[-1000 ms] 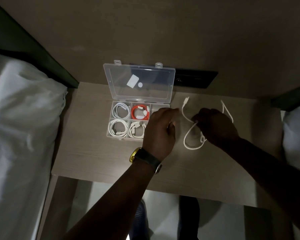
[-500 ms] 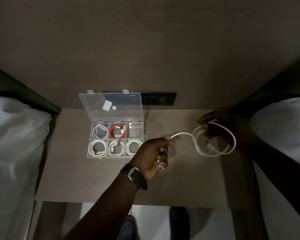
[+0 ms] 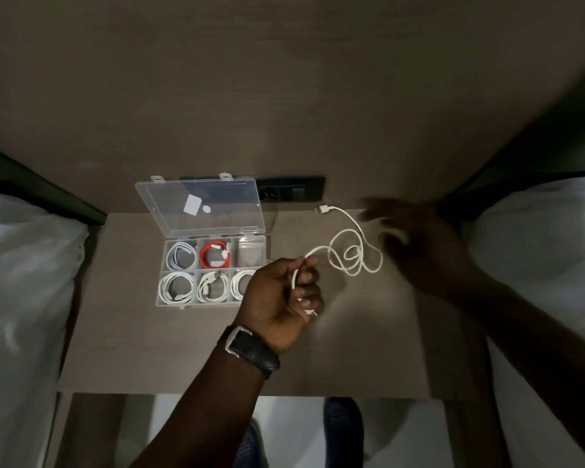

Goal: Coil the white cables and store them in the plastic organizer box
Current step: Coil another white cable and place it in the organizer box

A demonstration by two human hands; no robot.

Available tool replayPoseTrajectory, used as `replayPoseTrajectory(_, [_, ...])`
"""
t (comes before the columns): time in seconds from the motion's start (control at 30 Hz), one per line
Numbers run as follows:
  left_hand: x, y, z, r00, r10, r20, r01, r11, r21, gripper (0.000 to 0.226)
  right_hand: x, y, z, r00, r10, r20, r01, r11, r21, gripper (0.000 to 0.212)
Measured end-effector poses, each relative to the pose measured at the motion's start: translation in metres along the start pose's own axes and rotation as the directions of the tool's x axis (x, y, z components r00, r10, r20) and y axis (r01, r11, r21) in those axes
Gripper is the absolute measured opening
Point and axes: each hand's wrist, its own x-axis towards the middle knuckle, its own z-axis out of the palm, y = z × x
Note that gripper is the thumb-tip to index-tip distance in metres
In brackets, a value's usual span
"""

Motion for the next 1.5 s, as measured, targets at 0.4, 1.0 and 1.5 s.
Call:
replayPoseTrajectory(0.4, [-0.026,0.005,0.032,0.941,0.132,0.311,-0.104,0.989,-0.105,0.016,-0.011,-0.029,0.044,0.954,0.080,0.290,-0.167,0.943,0.289,0.032])
replayPoseTrajectory(1.0, [-0.008,-0.023,0.004,0.913,0.384,0.134,-0.317,0.467,0.825,0.027,0.014,-0.054,-0.038,0.959,-0.129,0.251,0.207,0.925,-0.318,0.013])
replayPoseTrajectory(1.5, [-0.014,0.041,0.019,0.804,0.548,-0.232,-0.592,0.778,-0.213,0.021,-0.064,-0.046,0.060,0.887,0.212,0.411,-0.348,0.890,0.294,0.013])
